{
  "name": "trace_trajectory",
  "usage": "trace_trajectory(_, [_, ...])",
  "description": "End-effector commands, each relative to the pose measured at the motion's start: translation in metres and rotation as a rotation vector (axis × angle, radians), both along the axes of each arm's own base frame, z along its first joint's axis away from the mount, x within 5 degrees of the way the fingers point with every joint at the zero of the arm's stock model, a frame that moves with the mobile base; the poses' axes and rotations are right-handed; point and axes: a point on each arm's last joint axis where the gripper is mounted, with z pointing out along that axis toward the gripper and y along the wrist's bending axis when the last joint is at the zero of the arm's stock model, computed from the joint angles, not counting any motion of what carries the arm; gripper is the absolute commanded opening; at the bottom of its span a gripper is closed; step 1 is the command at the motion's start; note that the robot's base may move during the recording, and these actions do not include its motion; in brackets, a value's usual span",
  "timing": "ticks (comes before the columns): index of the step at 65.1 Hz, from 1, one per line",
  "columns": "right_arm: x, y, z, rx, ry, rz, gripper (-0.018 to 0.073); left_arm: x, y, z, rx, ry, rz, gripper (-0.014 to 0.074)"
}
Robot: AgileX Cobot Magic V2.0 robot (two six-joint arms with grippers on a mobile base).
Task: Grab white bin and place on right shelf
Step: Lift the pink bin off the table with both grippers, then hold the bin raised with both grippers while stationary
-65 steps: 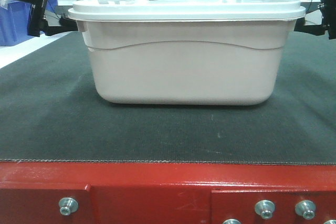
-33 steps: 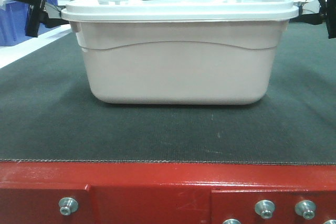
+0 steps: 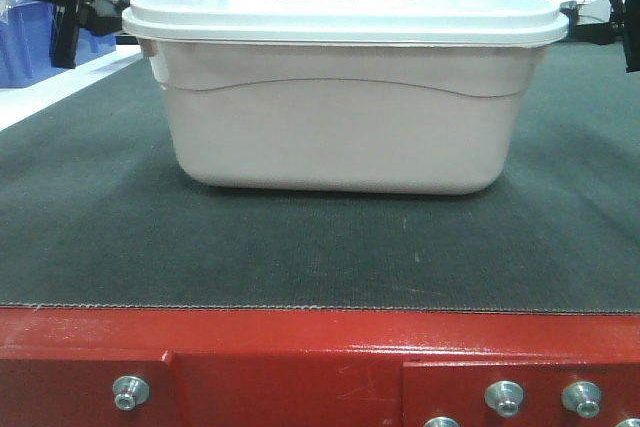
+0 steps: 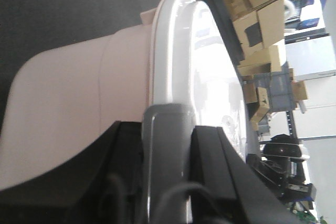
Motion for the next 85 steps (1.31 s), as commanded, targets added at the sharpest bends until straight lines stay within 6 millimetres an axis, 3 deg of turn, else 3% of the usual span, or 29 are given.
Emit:
trace_trajectory(1, [-0.007, 0.009, 0.049, 0.144, -0.171, 0.089, 0.0119, -0.013, -0.008, 0.045, -0.111, -0.156, -0.083, -0.0126])
trace_trajectory(12, [-0.014, 0.013, 0.077, 0.164, -0.281, 0.172, 0.0119, -0.019, -0.009, 0.063, -0.115, -0.227, -0.113, -0.0126])
trace_trajectory(22, [-0.027, 0.017, 0.107, 0.147, -0.382, 0.216, 0.0119, -0.030, -0.009, 0.094, -0.100, -0.339, -0.128, -0.0126])
trace_trajectory(35, [-0.062, 0.024, 0.148, 0.048, -0.554, 0.254, 0.0119, -0.060, -0.009, 0.137, -0.027, -0.488, -0.172, -0.0126])
trace_trajectory(49, [-0.103, 0.033, 0.189, -0.003, -0.690, 0.268, 0.0119, -0.094, -0.009, 0.168, 0.035, -0.608, -0.218, -0.0126])
trace_trajectory(63, [-0.140, 0.040, 0.216, -0.037, -0.795, 0.285, 0.0119, -0.129, -0.010, 0.195, 0.033, -0.711, -0.266, -0.0126])
trace_trajectory(85, [-0.187, 0.050, 0.243, -0.081, -0.919, 0.301, 0.0119, -0.174, -0.010, 0.225, 0.050, -0.858, -0.310, -0.0126])
